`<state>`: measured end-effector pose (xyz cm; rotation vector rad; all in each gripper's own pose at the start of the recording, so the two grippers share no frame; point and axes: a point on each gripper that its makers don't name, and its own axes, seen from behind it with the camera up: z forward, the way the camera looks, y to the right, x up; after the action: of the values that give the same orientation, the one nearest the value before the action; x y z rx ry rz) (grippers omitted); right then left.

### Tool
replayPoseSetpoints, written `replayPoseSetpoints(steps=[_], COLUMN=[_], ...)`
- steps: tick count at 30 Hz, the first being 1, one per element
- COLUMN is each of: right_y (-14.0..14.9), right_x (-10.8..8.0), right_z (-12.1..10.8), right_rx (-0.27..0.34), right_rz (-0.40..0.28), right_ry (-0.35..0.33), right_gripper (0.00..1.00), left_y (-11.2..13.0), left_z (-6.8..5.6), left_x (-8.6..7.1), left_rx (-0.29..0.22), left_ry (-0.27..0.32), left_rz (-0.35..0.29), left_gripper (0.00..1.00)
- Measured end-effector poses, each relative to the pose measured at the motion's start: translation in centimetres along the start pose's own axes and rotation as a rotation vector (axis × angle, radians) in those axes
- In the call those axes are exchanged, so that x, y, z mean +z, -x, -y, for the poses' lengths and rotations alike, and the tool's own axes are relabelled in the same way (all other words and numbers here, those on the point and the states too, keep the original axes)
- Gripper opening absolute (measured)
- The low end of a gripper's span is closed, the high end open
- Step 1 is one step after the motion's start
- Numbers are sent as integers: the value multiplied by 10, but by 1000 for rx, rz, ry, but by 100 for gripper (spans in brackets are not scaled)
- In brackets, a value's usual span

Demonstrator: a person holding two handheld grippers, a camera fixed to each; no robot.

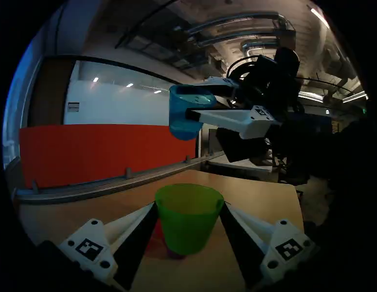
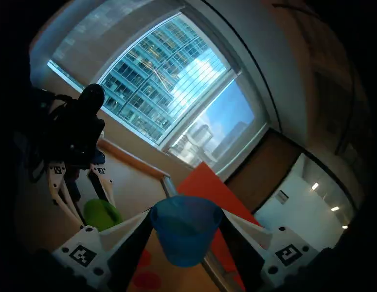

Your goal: Pour water

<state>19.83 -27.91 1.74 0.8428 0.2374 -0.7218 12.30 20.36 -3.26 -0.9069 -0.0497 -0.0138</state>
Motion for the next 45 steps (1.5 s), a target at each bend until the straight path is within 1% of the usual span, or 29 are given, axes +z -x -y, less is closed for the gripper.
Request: replayPoseSetpoints(steps=[12, 18, 24, 27, 38, 45], right_y=[-3, -5, -5, -5, -8, -10], right_x=[10, 13, 16, 17, 20, 21], right_z=[-1, -1, 0, -1, -3, -9], right_rx=[-131, -177, -231, -254, -298, -347], right_rz=[6, 7, 14, 19, 14, 19], right_ry=[-3, -7, -10, -9, -9, 5], right_gripper=[92, 92, 92, 92, 92, 92], left_y=[-3, -2, -2, -2, -2, -2], left_z=[-6, -8, -7, -7, -8, -8], left_x=[4, 4, 6, 6, 8, 8], left_rx=[2, 5, 3, 2, 2, 1], left_ry=[16, 21, 20, 22, 27, 25], left_rz=[-4, -2, -6, -6, -9, -10], left_gripper=[87, 87, 87, 87, 87, 87])
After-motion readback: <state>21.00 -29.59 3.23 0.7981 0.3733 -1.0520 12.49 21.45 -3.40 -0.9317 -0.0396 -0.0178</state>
